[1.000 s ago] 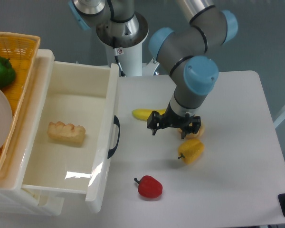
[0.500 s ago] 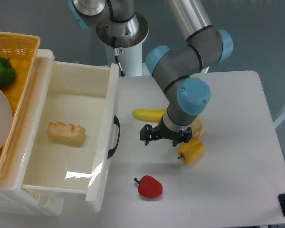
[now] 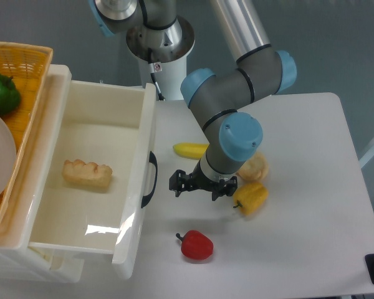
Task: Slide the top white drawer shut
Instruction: 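Lower the gripper and swing it toward the open drawer's front, then move the gripper against the drawer front beside its black handle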
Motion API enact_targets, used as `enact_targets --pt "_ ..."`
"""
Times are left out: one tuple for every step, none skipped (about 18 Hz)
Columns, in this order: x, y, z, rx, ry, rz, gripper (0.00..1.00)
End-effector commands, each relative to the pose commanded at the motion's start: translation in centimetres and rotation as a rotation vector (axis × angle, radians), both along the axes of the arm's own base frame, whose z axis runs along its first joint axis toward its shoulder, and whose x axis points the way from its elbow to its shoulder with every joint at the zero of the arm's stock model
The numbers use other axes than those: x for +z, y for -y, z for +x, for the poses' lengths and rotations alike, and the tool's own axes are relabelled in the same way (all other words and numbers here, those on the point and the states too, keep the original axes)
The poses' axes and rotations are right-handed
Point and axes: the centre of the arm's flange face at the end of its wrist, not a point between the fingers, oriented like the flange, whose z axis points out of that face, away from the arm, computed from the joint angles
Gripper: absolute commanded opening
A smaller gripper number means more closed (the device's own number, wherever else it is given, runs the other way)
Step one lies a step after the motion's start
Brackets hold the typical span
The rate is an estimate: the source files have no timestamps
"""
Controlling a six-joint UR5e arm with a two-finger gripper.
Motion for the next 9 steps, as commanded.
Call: enact_targets --pt "0.0 -0.1 0.2 -0.003 0.001 0.001 1.00" --pt "0.0 -0.2 0.3 -0.004 0.002 0.002 1.00" --pt "0.0 -0.3 0.5 -0.006 0.002 0.002 1.00" --pt "0.1 -0.6 0.8 -0.012 0.001 0.005 1.00" --pt "0.1 -0.7 0.9 -0.005 0.002 0.003 1.00" --pt "0.3 -0.8 1.0 0.000 0.004 0.005 1.00" --pt "0.3 -0.9 1.2 -0.001 0.009 0.010 1.00" --pt "0.4 -1.0 1.4 0.000 0.011 0.015 1.00" --pt "0.4 -1.2 1.6 -0.005 0.012 0.017 1.00"
